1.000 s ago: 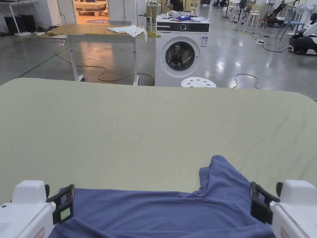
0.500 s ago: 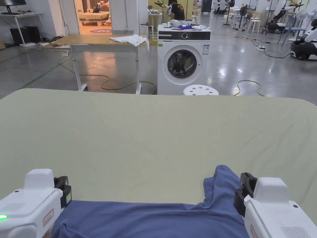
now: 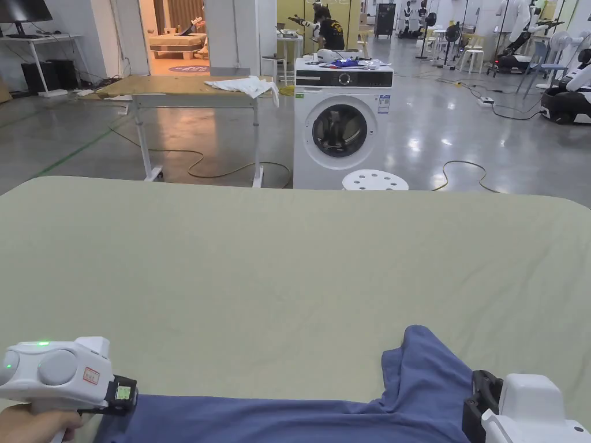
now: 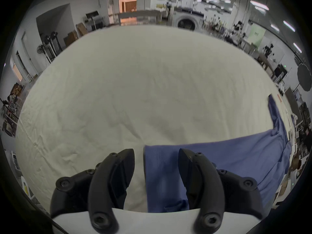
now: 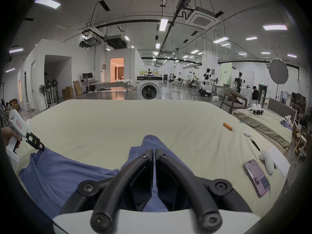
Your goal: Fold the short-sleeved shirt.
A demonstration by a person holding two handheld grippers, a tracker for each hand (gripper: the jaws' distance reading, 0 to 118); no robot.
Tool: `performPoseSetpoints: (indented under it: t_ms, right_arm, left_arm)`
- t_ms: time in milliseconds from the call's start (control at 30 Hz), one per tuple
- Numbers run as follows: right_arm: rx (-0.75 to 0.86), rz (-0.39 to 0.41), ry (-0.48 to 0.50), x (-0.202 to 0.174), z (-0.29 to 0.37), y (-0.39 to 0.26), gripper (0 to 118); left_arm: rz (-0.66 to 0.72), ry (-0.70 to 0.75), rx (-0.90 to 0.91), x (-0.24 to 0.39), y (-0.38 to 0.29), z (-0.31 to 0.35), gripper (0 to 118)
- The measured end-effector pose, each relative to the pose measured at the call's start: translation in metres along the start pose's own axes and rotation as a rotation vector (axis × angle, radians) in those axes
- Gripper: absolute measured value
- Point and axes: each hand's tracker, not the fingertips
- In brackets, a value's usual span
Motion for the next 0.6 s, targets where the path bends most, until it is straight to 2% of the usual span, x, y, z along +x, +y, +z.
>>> performPoseSetpoints:
  t_ms: [100,167,267,400,533,600]
  right_arm:
    - [-0.035,-0.005,-0.006,0.006,-0.006,-0.006,1]
    - [-0.056,-0.003,-0.008,0.011,-0.011,-0.009,2]
    - [-0.093,-0.007,-0.011,0.023,-0.027,-0.01,2]
    - [-0.237,-0.018,-0.008,0.049,-0.068,0.0,5]
    - [-0.384,-0.005,-0.006,0.08,-0.114,0.013,20]
    - [-0.487,0.016,0.02,0.09,-0.135,0.015,55]
  left_arm:
    - [-0.005,0.021,-0.001,0.005,-0.006,-0.011,53]
    - [-0.01,0.045,0.021,0.012,-0.008,-0.009,45]
    - [-0.102,0.027,0.055,0.026,-0.014,-0.002,3]
    - [-0.089,0.02,0.064,0.03,-0.018,-0.002,0]
    - [-0.08,0.01,0.13,0.027,-0.026,0.017,0]
    - [-0.078,-0.004,0.164,0.026,-0.031,0.029,0]
